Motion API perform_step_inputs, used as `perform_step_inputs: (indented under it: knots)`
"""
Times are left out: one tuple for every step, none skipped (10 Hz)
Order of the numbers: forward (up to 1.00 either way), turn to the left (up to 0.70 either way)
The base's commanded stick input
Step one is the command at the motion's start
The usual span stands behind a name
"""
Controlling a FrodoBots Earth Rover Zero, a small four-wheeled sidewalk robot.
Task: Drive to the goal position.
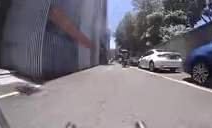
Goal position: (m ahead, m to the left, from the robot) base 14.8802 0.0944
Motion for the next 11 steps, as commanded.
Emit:
perform_step_inputs:
  knots:
    - [0.7,0.0]
    - [0.7,0.0]
    - [0.7,0.0]
    - [0.7,0.0]
    - [0.7,0.0]
    - [0.7,0.0]
    - [0.7,0.0]
    - [0.7,0.0]
    - [0.7,0.0]
    - [0.7,0.0]
    - [0.7,0.0]
